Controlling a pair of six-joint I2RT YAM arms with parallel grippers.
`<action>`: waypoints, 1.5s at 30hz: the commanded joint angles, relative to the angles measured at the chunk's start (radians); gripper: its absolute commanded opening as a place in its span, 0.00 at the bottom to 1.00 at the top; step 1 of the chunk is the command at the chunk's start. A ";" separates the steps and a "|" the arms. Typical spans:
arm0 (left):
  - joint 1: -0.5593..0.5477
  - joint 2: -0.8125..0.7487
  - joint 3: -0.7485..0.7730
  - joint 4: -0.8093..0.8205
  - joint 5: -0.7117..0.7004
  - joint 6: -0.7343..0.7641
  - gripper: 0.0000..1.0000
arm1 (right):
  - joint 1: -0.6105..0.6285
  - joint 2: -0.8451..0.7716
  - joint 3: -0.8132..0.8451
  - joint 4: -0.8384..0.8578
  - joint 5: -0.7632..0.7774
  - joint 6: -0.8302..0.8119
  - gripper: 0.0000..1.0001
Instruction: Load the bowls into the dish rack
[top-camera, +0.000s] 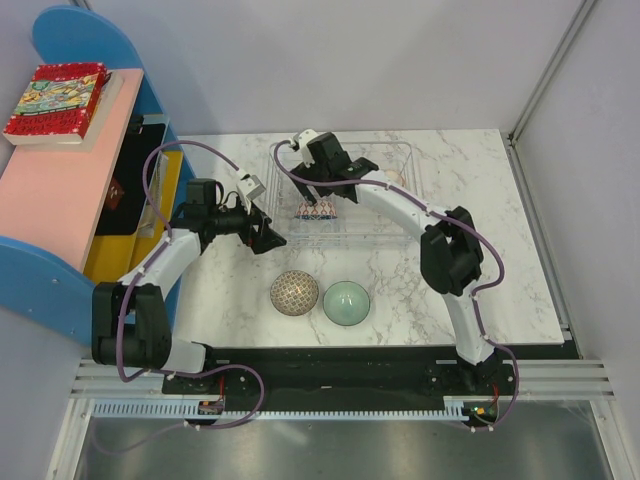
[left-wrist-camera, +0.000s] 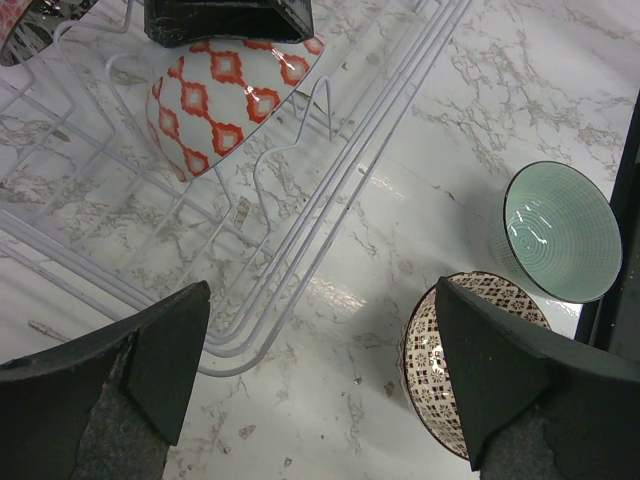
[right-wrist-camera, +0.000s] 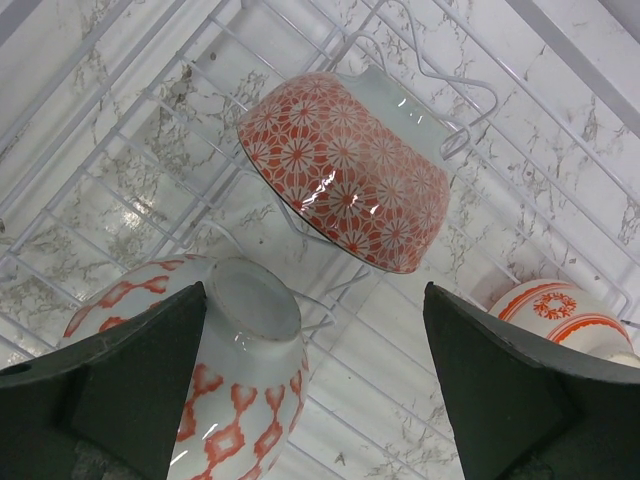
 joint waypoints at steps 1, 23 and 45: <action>-0.003 -0.035 -0.002 0.013 0.004 0.028 1.00 | 0.000 0.009 -0.037 -0.096 0.076 -0.032 0.96; -0.003 -0.044 -0.007 0.013 0.008 0.029 1.00 | -0.002 -0.090 -0.126 -0.082 0.093 -0.060 0.97; -0.003 -0.051 -0.012 0.009 0.008 0.034 1.00 | -0.002 -0.160 -0.085 -0.048 0.093 -0.075 0.95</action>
